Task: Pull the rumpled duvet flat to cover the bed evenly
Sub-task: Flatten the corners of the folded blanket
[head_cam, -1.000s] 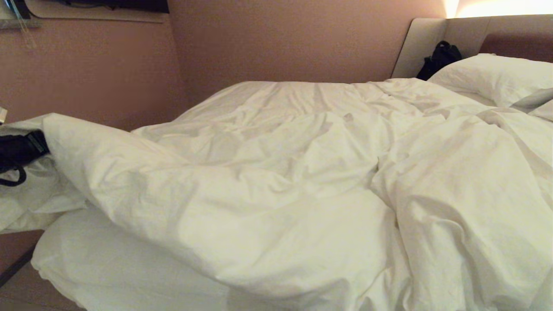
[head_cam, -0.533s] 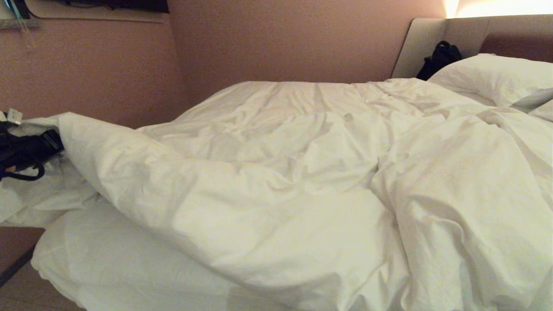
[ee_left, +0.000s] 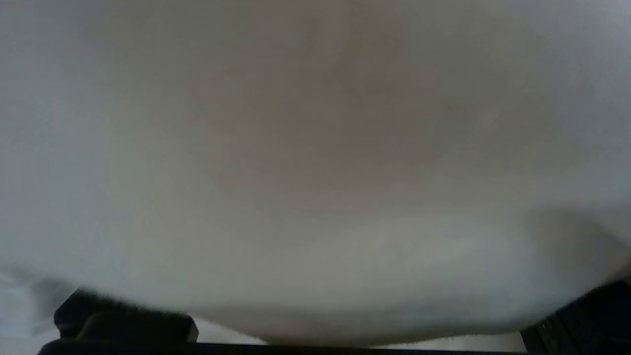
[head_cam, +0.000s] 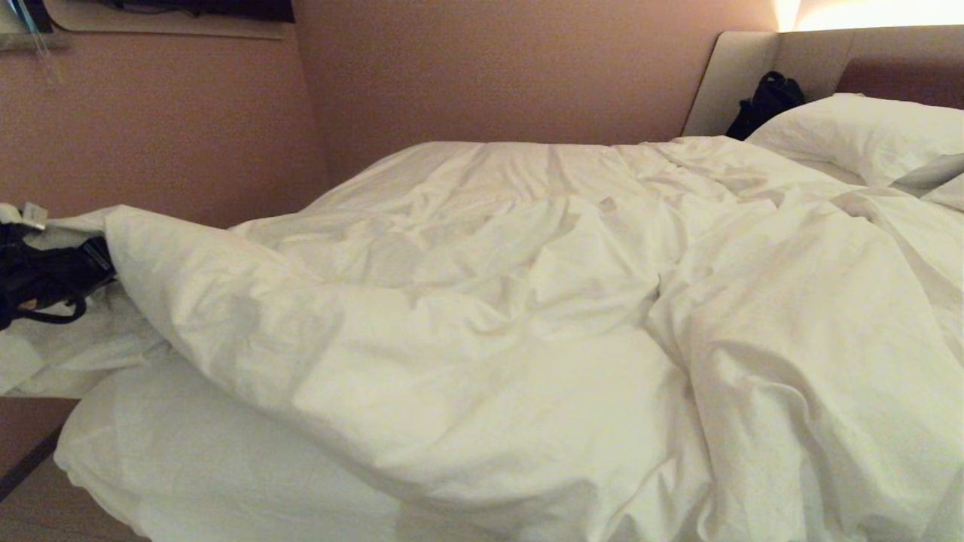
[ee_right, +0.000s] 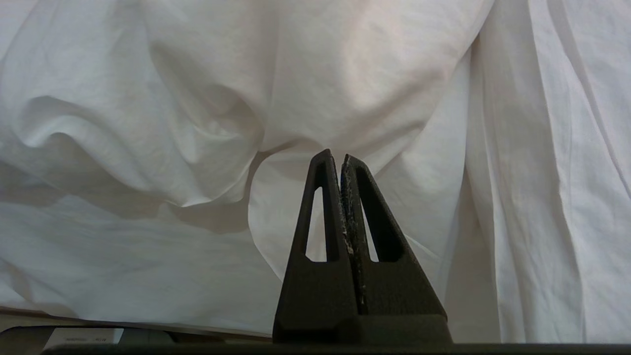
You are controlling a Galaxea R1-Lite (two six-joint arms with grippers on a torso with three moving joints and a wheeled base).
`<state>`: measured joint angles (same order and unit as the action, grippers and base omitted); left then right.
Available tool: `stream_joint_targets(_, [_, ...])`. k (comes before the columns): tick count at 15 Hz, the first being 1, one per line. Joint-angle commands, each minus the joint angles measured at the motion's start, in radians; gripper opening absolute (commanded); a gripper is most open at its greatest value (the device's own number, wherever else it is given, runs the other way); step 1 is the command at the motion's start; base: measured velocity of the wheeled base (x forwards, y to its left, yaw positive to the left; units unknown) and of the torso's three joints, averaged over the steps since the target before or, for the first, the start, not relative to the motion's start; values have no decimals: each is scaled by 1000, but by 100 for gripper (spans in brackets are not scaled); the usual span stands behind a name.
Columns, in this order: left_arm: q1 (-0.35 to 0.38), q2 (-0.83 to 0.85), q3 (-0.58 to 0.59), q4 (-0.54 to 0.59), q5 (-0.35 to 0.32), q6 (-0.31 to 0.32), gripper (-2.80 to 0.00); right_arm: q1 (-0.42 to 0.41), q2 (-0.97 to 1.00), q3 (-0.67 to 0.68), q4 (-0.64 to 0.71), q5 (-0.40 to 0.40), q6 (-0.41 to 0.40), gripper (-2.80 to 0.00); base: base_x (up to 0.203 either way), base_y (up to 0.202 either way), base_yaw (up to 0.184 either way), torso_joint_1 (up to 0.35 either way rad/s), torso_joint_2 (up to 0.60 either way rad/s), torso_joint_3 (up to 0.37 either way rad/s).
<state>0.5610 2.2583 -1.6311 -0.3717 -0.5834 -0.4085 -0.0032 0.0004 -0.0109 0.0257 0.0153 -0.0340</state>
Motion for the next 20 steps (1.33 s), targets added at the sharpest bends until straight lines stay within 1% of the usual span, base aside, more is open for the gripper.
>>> stream_joint_targets(1, [13, -86, 42, -4, -8, -5, 0, 0, 0, 0, 0, 0, 0, -280, 0, 0, 0, 0, 0, 0])
stream_joint_targets(3, [48, -158, 75, -5, -15, -16, 0, 0, 0, 0, 0, 0, 0, -280, 0, 0, 0, 0, 0, 0])
stream_joint_targets(5, [106, -205, 83, -4, -16, -46, 0, 0, 0, 0, 0, 0, 0, -280, 0, 0, 0, 0, 0, 0])
stream_joint_targets(9, [215, -240, 70, -4, -18, -94, 0, 0, 0, 0, 0, 0, 0, -280, 0, 0, 0, 0, 0, 0])
stream_joint_targets(12, [248, -254, 68, -3, -18, -101, 0, 0, 0, -1, 0, 0, 0, -280, 0, 0, 0, 0, 0, 0])
stream_joint_targets(15, [264, -271, 86, 2, -18, -101, 0, 0, 0, 0, 0, 0, 0, -280, 0, 0, 0, 0, 0, 0])
stream_joint_targets(18, [264, -286, 166, -2, -35, -97, 0, 0, 0, 0, 0, 0, 0, -280, 0, 0, 0, 0, 0, 0])
stream_joint_targets(20, [264, -308, 277, 5, -77, -89, 0, 0, 0, 0, 0, 0, 0, -280, 0, 0, 0, 0, 0, 0])
